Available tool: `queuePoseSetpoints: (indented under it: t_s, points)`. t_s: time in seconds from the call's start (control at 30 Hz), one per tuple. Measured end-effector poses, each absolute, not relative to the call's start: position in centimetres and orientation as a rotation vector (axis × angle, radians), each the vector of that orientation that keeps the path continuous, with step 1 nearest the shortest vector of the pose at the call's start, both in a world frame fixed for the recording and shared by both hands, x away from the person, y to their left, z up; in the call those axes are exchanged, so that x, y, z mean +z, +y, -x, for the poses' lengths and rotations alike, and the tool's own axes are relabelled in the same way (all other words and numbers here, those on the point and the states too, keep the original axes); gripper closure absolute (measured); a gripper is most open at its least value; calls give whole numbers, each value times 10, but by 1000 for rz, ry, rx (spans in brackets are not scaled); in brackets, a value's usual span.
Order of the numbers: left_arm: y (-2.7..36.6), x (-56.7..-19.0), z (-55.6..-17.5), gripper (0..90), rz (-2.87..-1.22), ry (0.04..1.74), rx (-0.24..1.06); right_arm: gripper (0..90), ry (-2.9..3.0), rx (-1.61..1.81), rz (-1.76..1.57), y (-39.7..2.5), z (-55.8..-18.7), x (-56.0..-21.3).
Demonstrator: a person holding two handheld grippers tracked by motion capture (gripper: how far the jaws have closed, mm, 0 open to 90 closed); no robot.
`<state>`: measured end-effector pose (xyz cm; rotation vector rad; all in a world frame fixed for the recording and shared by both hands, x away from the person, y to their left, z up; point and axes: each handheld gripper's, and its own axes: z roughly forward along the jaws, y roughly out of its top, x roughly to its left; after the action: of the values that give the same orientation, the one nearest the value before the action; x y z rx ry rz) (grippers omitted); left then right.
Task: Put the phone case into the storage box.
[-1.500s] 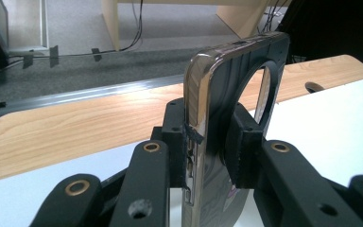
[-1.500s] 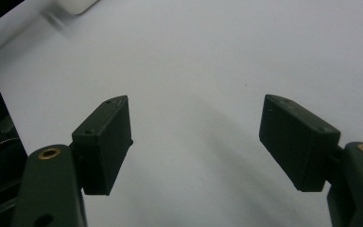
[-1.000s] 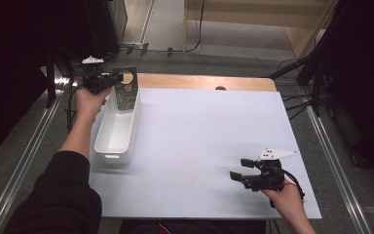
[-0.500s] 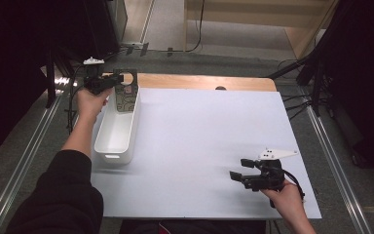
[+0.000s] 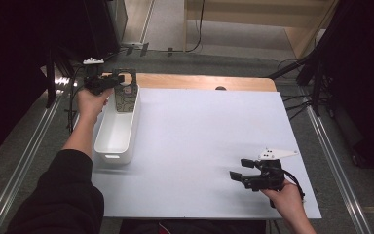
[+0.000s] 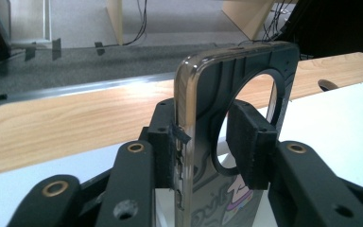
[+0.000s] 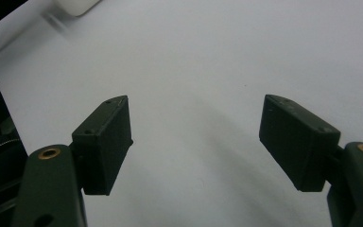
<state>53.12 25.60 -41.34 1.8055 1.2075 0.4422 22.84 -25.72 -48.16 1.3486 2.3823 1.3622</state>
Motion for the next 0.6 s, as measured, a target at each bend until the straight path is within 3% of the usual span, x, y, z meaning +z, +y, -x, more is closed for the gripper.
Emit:
queuePoseSetpoints:
  t_s: [0.27, 0.6]
  points:
    - [259, -414, -532, 451, -1799, 1235, 443, 252, 2384, 1361, -1349, -257, -229, -482]
    - [262, -410, -530, 416, -1795, 1239, 429, 252, 2383, 1361, -1349, -257, -229, -482]
